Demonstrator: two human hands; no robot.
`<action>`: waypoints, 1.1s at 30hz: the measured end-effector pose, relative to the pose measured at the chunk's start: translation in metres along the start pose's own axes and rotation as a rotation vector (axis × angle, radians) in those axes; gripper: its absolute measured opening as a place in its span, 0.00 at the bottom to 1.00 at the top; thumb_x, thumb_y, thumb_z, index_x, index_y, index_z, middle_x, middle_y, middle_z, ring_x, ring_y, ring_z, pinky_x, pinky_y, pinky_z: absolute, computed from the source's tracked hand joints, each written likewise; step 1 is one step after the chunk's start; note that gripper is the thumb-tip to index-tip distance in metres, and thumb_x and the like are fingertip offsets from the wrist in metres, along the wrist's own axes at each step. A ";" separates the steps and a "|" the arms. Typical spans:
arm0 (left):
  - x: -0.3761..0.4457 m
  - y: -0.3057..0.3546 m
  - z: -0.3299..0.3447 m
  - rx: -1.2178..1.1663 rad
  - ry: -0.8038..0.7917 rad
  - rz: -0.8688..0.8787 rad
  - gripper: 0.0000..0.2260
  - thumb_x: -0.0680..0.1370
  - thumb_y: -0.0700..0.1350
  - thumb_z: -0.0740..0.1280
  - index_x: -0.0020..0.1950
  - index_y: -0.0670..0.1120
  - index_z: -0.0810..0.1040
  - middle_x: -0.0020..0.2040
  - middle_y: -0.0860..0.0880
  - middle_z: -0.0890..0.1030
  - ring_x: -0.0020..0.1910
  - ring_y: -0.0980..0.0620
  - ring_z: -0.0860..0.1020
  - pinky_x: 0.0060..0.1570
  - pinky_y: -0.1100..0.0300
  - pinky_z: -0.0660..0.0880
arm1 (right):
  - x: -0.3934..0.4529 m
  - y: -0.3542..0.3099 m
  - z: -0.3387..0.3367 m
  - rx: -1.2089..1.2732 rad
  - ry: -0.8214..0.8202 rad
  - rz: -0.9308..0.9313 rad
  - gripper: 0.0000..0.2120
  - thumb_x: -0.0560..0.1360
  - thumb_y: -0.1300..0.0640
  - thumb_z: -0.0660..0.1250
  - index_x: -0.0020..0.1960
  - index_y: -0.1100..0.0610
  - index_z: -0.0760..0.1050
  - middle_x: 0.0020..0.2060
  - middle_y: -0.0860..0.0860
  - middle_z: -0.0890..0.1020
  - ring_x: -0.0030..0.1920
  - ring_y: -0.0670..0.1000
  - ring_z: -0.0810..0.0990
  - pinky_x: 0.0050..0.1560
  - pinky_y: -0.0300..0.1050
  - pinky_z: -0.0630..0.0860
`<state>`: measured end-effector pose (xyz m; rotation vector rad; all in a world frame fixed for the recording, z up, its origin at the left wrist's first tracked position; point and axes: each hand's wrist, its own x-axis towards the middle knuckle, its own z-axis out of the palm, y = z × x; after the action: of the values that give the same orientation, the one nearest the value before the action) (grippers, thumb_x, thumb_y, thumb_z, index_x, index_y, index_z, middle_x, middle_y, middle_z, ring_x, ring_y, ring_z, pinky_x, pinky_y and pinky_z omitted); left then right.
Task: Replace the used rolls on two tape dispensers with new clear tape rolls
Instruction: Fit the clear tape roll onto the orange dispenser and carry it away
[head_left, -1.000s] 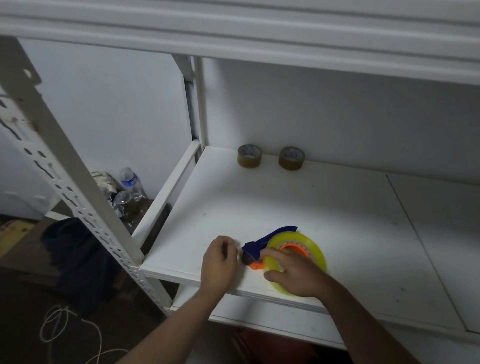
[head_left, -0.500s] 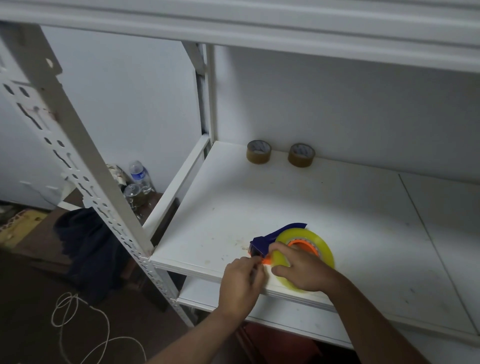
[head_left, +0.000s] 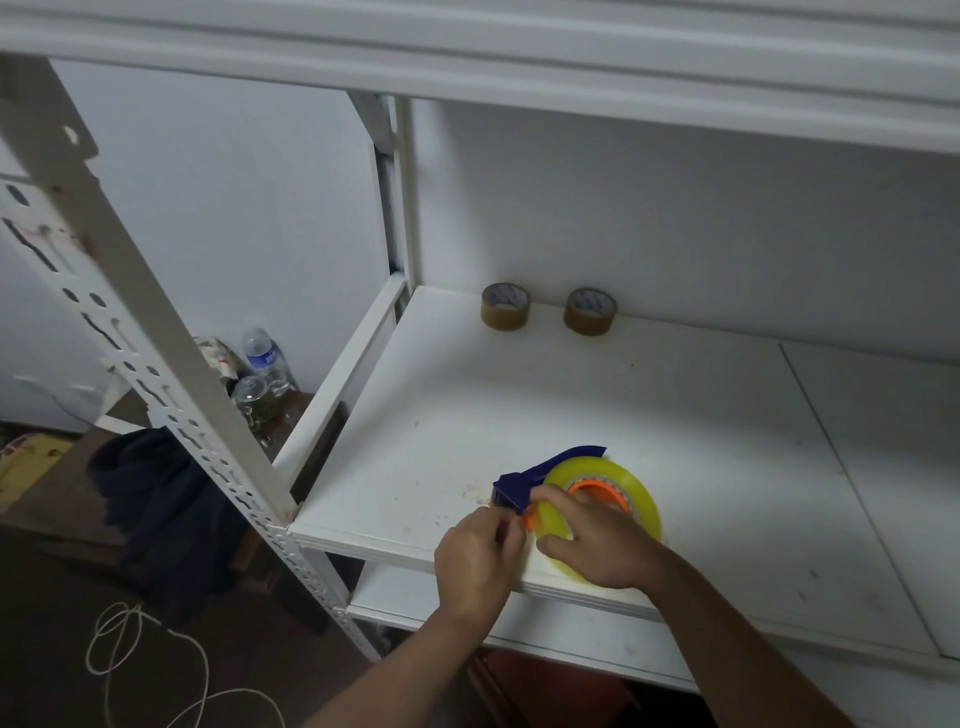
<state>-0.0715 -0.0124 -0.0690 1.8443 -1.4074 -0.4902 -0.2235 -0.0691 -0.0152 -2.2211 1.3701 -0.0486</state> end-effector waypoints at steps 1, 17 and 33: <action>0.001 0.000 0.000 -0.008 0.003 -0.012 0.09 0.76 0.52 0.63 0.41 0.51 0.79 0.36 0.54 0.81 0.36 0.54 0.77 0.37 0.59 0.71 | -0.001 -0.001 0.001 -0.010 0.024 -0.005 0.23 0.75 0.44 0.62 0.68 0.39 0.59 0.59 0.50 0.74 0.58 0.54 0.72 0.59 0.49 0.69; 0.016 -0.010 -0.006 -0.117 0.014 -0.058 0.09 0.78 0.46 0.65 0.39 0.45 0.77 0.30 0.54 0.75 0.31 0.54 0.73 0.34 0.61 0.67 | -0.004 -0.014 0.002 0.030 0.218 0.069 0.32 0.71 0.42 0.69 0.69 0.48 0.58 0.56 0.49 0.78 0.47 0.49 0.76 0.43 0.42 0.74; 0.026 -0.014 -0.013 -0.175 -0.062 -0.086 0.05 0.74 0.47 0.69 0.40 0.50 0.74 0.32 0.53 0.76 0.33 0.55 0.75 0.34 0.60 0.71 | -0.011 -0.012 0.007 -0.131 0.244 -0.079 0.36 0.71 0.42 0.64 0.73 0.48 0.51 0.49 0.48 0.80 0.48 0.49 0.77 0.54 0.44 0.71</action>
<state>-0.0447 -0.0305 -0.0675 1.7665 -1.2866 -0.6973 -0.2163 -0.0529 -0.0133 -2.4430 1.4473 -0.2741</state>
